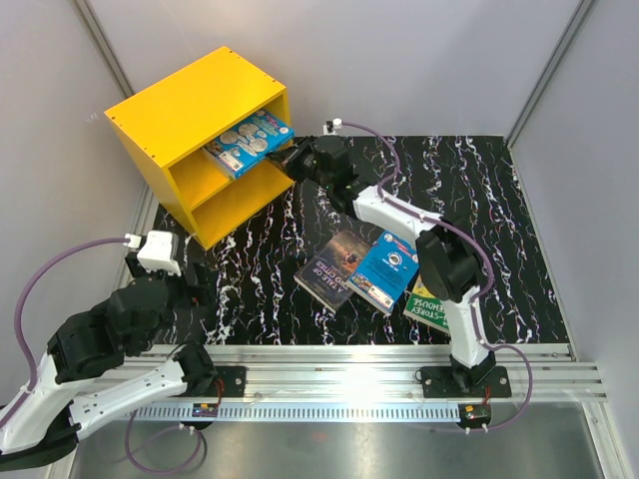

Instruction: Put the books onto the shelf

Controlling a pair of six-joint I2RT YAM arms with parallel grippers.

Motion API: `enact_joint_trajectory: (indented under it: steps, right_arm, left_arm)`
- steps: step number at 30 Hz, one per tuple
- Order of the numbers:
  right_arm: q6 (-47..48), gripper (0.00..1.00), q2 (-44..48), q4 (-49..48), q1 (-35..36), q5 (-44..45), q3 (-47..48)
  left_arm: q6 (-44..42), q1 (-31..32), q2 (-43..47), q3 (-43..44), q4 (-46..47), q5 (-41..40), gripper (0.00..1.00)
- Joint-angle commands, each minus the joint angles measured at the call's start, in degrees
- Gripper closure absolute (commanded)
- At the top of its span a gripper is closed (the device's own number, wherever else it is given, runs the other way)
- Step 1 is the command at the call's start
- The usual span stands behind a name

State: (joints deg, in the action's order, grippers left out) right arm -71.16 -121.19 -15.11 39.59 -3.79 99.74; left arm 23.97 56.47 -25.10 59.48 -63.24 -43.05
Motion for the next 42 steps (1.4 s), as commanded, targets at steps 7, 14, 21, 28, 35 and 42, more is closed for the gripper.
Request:
enact_joint_trajectory:
  steps: [7, 14, 21, 28, 35, 42]
  right_arm:
    - [0.8, 1.0, -3.4, -1.8, 0.3, -0.4, 4.7]
    - [0.4, 1.0, -4.5, -2.0, -0.2, -0.2, 4.8]
    - [-1.0, 1.0, -8.3, -2.2, -1.3, -0.9, 9.3]
    - [-2.1, 1.0, -12.5, -1.3, -1.4, -1.6, 15.0]
    - [-1.4, 1.0, -9.9, -3.0, -1.6, -2.5, 10.1]
    - [7.2, 0.97, 8.9, -11.4, -1.6, 1.0, -15.4]
  left_arm:
    - [-0.7, 0.2, 1.5, -0.1, 2.6, -0.2, 0.01]
    - [-0.9, 0.2, 1.4, -0.2, 2.9, -0.1, 0.01]
    - [-1.0, 0.2, 1.6, -0.3, 3.0, -0.1, 0.01]
    - [-0.9, 0.2, 1.9, -0.4, 3.0, -0.1, 0.01]
    - [-0.9, 0.2, 2.0, -0.7, 3.5, -0.1, 0.01]
    - [-1.1, 0.2, 0.7, -0.5, 3.4, 0.1, 0.01]
